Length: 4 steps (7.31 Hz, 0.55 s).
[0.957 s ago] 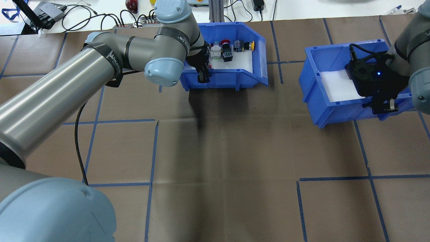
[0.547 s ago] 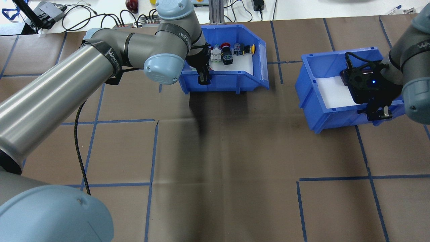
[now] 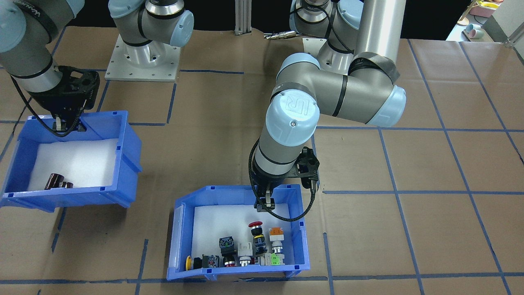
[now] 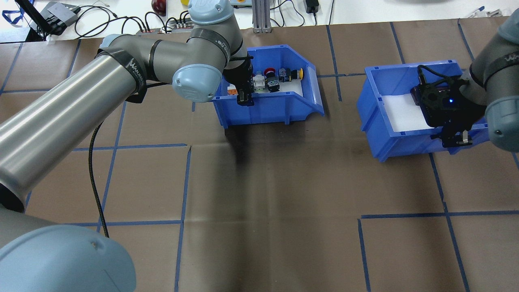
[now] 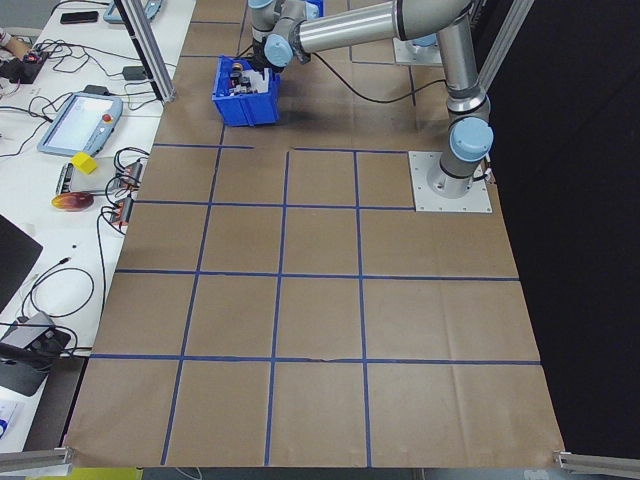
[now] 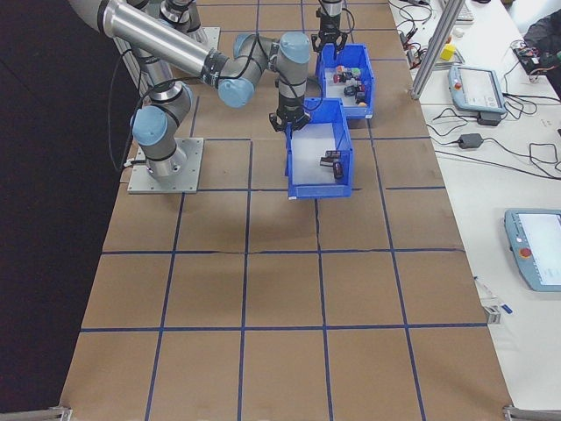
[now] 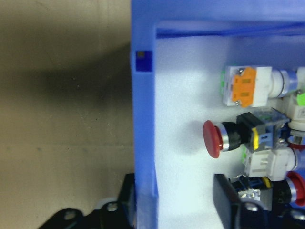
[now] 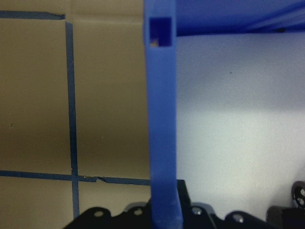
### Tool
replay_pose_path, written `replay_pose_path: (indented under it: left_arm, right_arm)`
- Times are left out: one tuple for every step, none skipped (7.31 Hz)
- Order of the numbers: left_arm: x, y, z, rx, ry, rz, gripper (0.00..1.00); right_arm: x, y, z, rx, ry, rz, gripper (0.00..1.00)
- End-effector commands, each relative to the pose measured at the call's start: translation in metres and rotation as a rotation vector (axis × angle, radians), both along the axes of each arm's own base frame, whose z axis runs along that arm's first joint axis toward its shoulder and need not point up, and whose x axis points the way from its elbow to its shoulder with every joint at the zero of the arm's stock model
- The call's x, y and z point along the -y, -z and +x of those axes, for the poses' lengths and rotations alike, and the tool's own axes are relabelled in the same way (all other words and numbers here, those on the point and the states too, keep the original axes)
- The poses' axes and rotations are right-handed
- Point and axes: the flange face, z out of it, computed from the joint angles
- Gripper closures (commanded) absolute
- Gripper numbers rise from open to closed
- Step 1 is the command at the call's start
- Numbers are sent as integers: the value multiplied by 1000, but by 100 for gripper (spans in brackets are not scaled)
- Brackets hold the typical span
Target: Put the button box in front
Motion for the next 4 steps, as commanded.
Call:
replay_pose_path:
  left_arm:
    - [-25, -70, 27, 12, 76, -5, 35]
    - [-41, -93, 49, 21, 271, 9, 30]
    - [-68, -113, 63, 23, 505, 78, 3]
    - [-91, -138, 72, 17, 672, 79, 1]
  right_arm:
    - [-6, 8, 1, -1, 8, 18, 91]
    - [-12, 16, 3, 2, 56, 36, 91]
    - [-21, 14, 7, -2, 77, 30, 91]
    - [-46, 19, 14, 0, 78, 34, 91]
